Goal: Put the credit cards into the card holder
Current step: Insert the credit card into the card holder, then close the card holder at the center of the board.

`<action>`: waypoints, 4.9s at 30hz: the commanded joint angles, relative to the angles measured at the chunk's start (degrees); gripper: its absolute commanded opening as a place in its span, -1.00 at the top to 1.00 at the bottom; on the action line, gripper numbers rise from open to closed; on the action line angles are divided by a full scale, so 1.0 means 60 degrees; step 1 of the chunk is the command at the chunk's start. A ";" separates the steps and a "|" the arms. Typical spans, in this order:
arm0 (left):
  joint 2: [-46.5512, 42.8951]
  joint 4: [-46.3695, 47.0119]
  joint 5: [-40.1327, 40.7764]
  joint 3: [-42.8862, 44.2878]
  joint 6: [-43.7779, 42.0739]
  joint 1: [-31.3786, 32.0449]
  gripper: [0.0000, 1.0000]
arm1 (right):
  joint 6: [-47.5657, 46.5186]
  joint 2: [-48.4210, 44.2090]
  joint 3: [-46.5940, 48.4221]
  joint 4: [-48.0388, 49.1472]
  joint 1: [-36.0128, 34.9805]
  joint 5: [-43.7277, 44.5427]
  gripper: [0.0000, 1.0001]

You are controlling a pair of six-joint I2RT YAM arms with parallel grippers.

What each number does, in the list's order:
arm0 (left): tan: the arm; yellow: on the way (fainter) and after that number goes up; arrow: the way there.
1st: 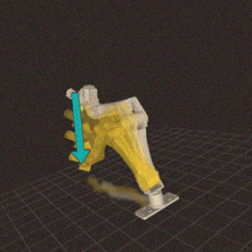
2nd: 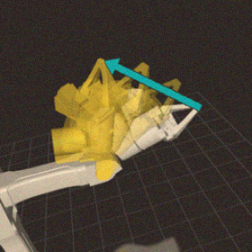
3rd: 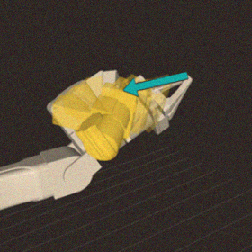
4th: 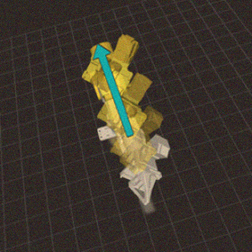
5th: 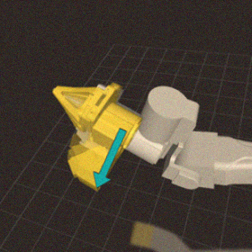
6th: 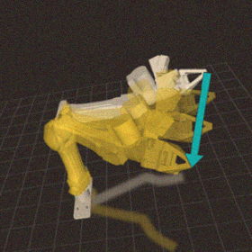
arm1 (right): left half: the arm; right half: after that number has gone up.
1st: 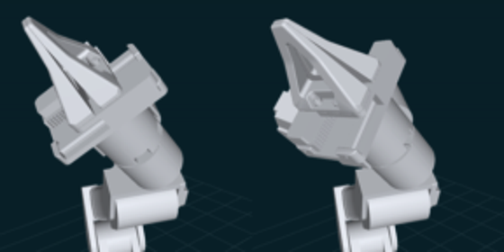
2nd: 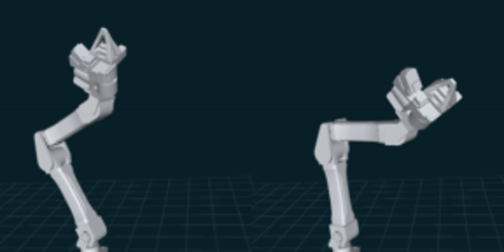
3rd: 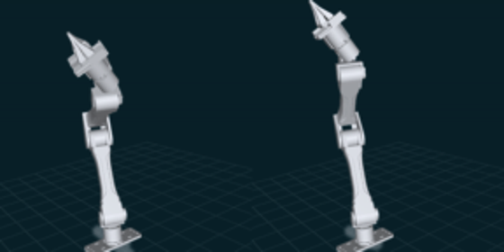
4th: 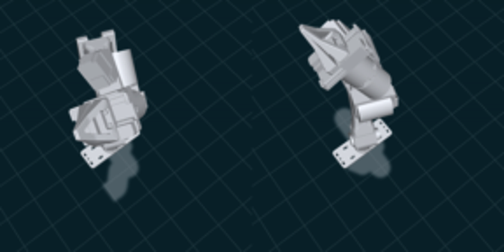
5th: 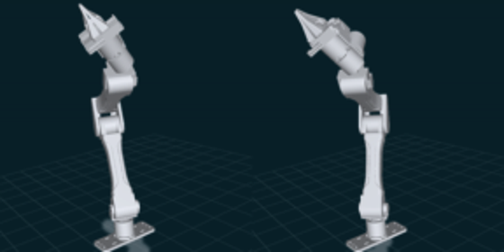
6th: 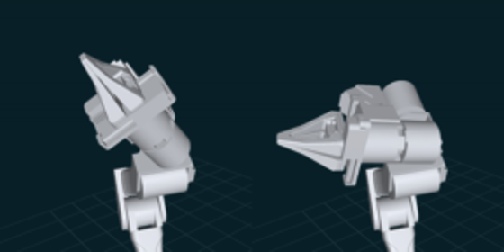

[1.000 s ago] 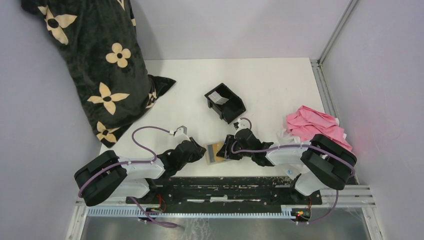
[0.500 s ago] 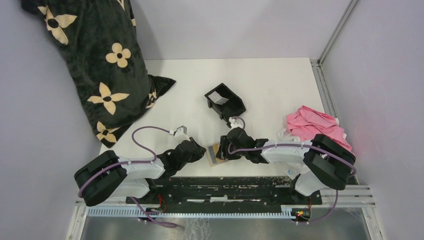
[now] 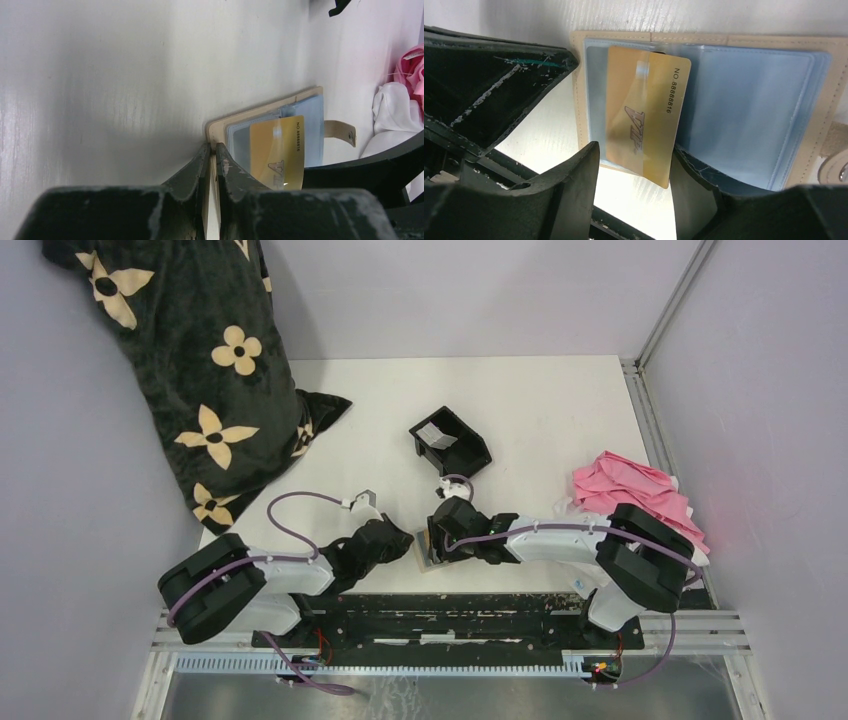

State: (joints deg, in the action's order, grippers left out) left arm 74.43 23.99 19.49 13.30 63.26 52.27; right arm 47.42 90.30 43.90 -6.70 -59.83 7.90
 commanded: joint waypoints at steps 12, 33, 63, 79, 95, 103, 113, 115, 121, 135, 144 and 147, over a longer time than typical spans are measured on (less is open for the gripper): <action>0.0461 -0.0498 -0.0200 0.0127 -0.0093 0.0137 0.73 | -0.0609 0.1305 0.0710 -0.1578 -0.0487 0.0992 -0.28; 0.0345 -0.0455 -0.0171 -0.0010 -0.0068 0.0165 0.73 | -0.0840 0.1714 0.1520 -0.2831 -0.0683 0.2341 -0.54; 0.0631 0.0041 -0.0007 -0.0221 0.0070 0.0179 0.63 | -0.0664 0.2914 0.2516 -0.3799 -0.1239 0.3625 -0.29; 0.0275 -0.0137 0.0078 -0.0292 0.0131 0.0174 0.57 | -0.0864 0.1665 0.2523 -0.4009 -0.1336 0.4133 -0.53; 0.0095 -0.0425 0.0152 -0.0139 0.0134 0.0188 0.57 | -0.1215 0.0956 0.2542 -0.3688 -0.1364 0.3967 -0.53; -0.0246 -0.0856 0.0276 -0.0002 0.0053 0.0175 0.57 | -0.1621 -0.0108 0.2606 -0.3662 -0.1366 0.4085 -0.53; -0.0911 -0.1700 0.0278 0.0652 -0.0177 0.0166 0.56 | -0.3206 -0.1031 0.2901 -0.2976 -0.0452 0.4303 -0.65; -0.0797 -0.1698 0.0231 0.0756 -0.0215 0.0184 0.56 | -0.3599 -0.1257 0.2817 -0.2509 -0.0217 0.4304 -0.66; 0.0045 -0.1201 -0.0065 0.0872 -0.0188 0.0180 0.57 | -0.4305 -0.1418 0.2867 -0.1521 0.0284 0.4732 -0.42; 0.2087 -0.0248 -0.0384 0.1530 -0.0296 0.0179 0.57 | -0.5245 0.0501 0.4845 -0.1509 0.2058 0.2918 -0.65; 0.2710 -0.0204 -0.0362 0.2306 -0.0643 0.0058 0.56 | -0.5598 0.1642 0.5938 -0.1360 0.2835 0.1687 -0.65; 0.2793 -0.0204 -0.0389 0.2434 -0.0714 -0.0045 0.56 | -0.5597 0.1993 0.6279 -0.1382 0.3062 0.1365 -0.64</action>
State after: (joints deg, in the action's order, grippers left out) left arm 89.54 25.69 17.41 26.59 62.70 52.82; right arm 15.05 100.51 77.23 -17.04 -42.68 19.68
